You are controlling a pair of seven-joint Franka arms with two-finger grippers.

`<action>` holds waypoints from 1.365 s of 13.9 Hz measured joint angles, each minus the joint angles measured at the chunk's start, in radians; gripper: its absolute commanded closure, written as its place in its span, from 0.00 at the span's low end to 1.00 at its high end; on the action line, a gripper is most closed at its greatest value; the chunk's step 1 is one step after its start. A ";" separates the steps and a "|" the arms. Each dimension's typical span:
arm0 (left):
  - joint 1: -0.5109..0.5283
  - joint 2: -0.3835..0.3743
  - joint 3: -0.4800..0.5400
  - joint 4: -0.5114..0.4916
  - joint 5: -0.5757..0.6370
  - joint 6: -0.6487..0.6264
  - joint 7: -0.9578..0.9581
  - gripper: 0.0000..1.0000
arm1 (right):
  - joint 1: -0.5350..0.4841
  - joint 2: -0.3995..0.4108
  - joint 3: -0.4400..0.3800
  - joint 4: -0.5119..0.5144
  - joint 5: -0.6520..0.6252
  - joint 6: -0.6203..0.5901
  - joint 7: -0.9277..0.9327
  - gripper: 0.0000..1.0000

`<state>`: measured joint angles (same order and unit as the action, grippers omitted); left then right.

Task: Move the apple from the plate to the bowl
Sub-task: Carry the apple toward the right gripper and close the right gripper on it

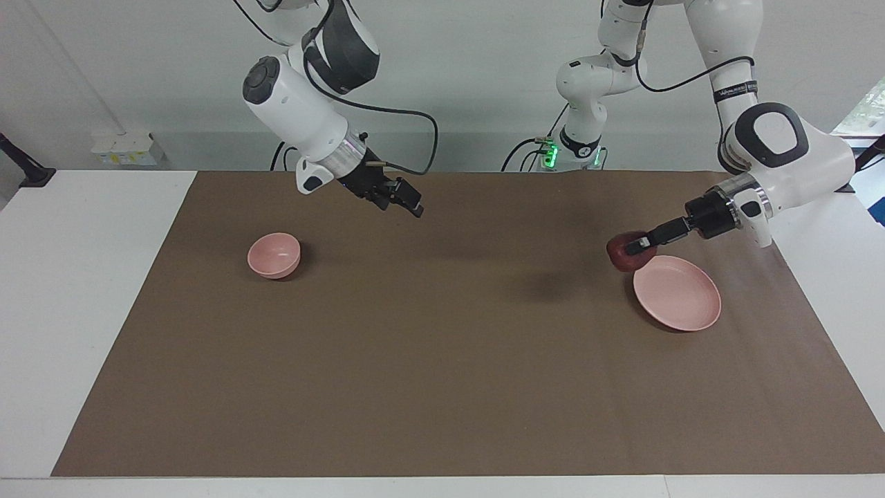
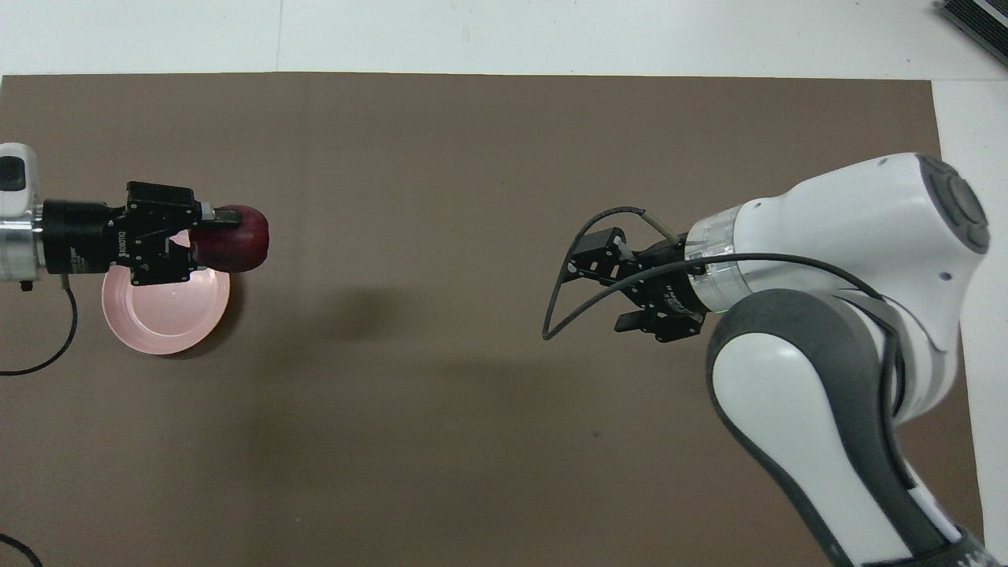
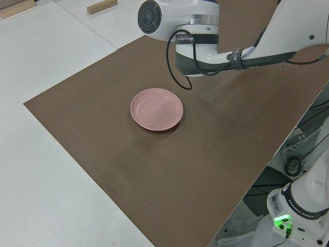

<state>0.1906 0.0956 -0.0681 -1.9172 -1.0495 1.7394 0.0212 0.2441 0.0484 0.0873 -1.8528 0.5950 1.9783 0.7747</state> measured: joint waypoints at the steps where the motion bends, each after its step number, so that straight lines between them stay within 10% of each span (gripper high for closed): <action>1: -0.003 -0.009 -0.001 -0.008 -0.018 -0.019 0.022 1.00 | 0.013 0.013 0.000 0.001 0.033 0.029 0.061 0.00; 10: -0.206 -0.078 -0.007 -0.128 -0.252 0.081 0.088 1.00 | 0.073 0.085 0.000 0.068 0.286 0.128 0.593 0.00; 19: -0.409 -0.090 -0.010 -0.145 -0.344 0.292 0.090 1.00 | 0.102 0.119 -0.001 0.130 0.366 0.163 0.750 0.00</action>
<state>-0.2181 0.0053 -0.0780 -2.0621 -1.3937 2.0315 0.1114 0.3465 0.1671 0.0865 -1.7228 0.9607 2.1412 1.5247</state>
